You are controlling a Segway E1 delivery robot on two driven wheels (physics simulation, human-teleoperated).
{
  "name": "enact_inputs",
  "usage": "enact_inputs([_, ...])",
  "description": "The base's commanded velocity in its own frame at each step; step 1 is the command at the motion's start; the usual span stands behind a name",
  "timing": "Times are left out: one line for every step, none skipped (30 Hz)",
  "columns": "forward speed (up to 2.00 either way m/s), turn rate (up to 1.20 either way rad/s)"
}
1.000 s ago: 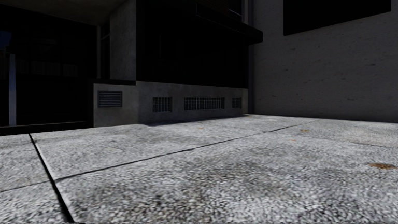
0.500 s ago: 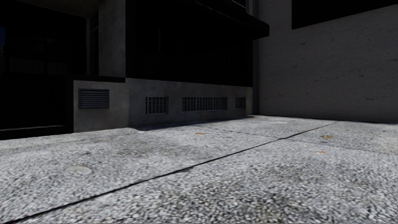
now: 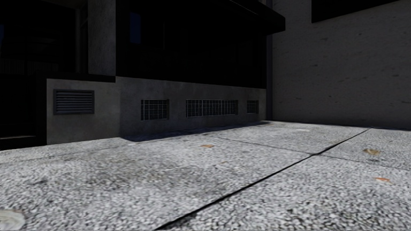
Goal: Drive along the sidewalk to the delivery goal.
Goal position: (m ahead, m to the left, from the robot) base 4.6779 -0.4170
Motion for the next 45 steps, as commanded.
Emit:
enact_inputs([1.76,0.0])
enact_inputs([1.76,-0.05])
enact_inputs([1.73,-0.15])
enact_inputs([1.73,-0.15])
enact_inputs([1.61,-0.24])
enact_inputs([1.52,-0.28])
enact_inputs([1.45,-0.31])
enact_inputs([1.39,-0.32])
enact_inputs([1.37,-0.32])
enact_inputs([1.34,-0.33])
enact_inputs([1.34,-0.33])
enact_inputs([1.34,-0.33])
enact_inputs([1.34,-0.33])
enact_inputs([1.34,-0.33])
enact_inputs([1.34,-0.33])
enact_inputs([1.34,-0.33])
enact_inputs([1.34,-0.33])
enact_inputs([1.34,-0.33])
enact_inputs([1.34,-0.33])
enact_inputs([1.34,-0.33])
enact_inputs([1.33,-0.33])
enact_inputs([1.33,-0.33])
enact_inputs([1.33,-0.33])
enact_inputs([1.33,-0.33])
enact_inputs([1.33,-0.33])
enact_inputs([1.33,-0.33])
enact_inputs([1.33,-0.33])
enact_inputs([1.33,-0.33])
enact_inputs([1.33,-0.33])
enact_inputs([1.33,-0.33])
enact_inputs([1.33,-0.33])
enact_inputs([1.33,-0.33])
enact_inputs([1.33,-0.33])
enact_inputs([1.33,-0.33])
enact_inputs([1.33,-0.33])
enact_inputs([1.33,-0.33])
enact_inputs([1.33,-0.33])
enact_inputs([1.33,-0.33])
enact_inputs([1.33,-0.33])
enact_inputs([1.33,-0.33])
enact_inputs([1.33,-0.33])
enact_inputs([1.33,-0.33])
enact_inputs([1.33,-0.33])
enact_inputs([1.33,-0.33])
enact_inputs([1.33,-0.33])
